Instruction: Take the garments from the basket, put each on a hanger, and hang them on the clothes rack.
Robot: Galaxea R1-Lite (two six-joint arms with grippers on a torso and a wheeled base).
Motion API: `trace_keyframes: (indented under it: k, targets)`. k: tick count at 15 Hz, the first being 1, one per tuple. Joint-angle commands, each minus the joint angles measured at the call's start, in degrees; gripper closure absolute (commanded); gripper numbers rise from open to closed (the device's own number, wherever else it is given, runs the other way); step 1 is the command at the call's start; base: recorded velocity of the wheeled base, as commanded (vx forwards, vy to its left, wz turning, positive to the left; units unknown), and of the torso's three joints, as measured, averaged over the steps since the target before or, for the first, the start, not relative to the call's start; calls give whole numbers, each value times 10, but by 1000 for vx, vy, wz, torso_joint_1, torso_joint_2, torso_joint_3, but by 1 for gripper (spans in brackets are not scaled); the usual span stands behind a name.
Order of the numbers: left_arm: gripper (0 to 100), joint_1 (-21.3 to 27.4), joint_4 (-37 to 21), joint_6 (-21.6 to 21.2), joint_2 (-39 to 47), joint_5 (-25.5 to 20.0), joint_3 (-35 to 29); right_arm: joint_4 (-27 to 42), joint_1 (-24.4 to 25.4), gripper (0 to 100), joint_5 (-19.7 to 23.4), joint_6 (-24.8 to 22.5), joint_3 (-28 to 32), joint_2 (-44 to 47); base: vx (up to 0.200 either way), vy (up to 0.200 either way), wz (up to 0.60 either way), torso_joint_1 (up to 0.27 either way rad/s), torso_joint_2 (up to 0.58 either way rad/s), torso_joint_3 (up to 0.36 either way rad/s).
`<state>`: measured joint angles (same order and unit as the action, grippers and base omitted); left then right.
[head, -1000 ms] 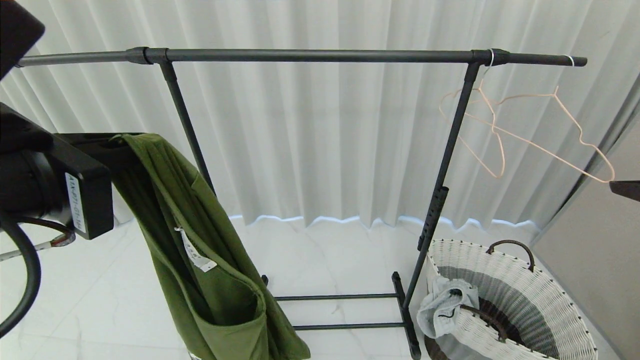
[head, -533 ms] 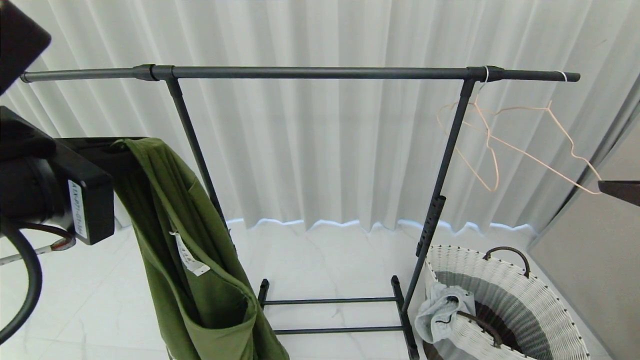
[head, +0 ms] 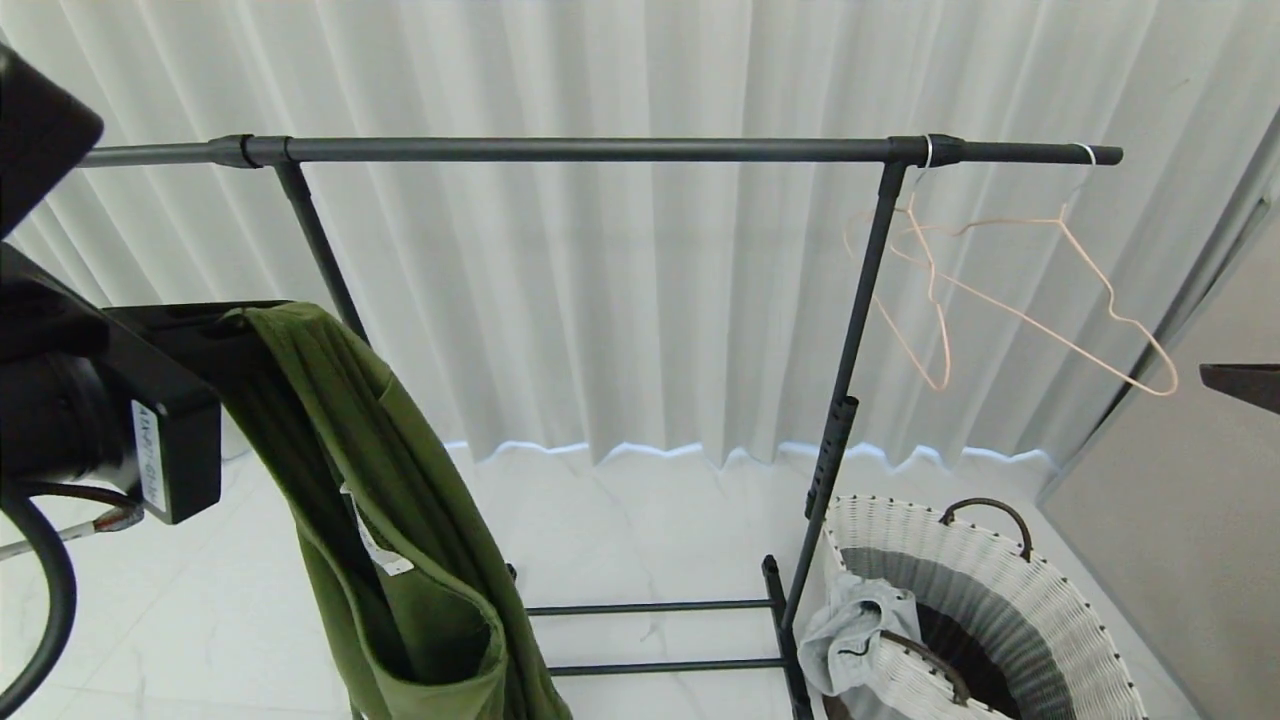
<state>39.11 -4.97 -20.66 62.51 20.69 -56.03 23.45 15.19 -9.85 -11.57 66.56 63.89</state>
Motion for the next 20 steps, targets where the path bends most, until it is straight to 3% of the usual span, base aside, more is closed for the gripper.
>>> trace_keyframes:
  k: [1, 5, 14, 20]
  targets:
    - [100, 0, 0, 0, 0, 1, 0, 0, 0, 0, 0, 0, 0, 0, 0, -200, 0, -2, 2, 7]
    - [100, 0, 0, 0, 0, 1, 0, -1, 0, 0, -1, 0, 1, 0, 0, -200, 0, 4, 2, 6]
    - [100, 0, 0, 0, 0, 1, 0, -1, -10, 0, 0, 0, 0, 6, 0, 0, 0, 0, 0, 0]
    - [100, 0, 0, -1, 2, 1, 0, -19, -18, 0, 1, -1, 0, 19, 200, 0, 0, -2, 2, 6]
